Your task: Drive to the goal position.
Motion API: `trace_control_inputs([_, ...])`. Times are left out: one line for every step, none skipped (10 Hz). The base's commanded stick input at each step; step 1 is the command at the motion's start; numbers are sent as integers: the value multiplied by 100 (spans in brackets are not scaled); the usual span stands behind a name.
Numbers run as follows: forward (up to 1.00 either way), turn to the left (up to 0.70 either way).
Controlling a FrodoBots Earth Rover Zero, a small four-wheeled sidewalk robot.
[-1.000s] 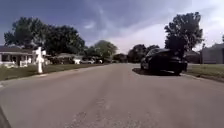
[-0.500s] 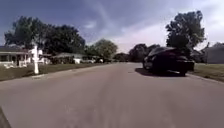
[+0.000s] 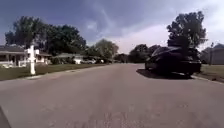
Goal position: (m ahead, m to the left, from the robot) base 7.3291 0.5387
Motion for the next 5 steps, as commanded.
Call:
trace_control_inputs([70,3])
trace_control_inputs([70,3])
trace_control_inputs([70,3])
trace_control_inputs([70,3])
trace_control_inputs([70,3])
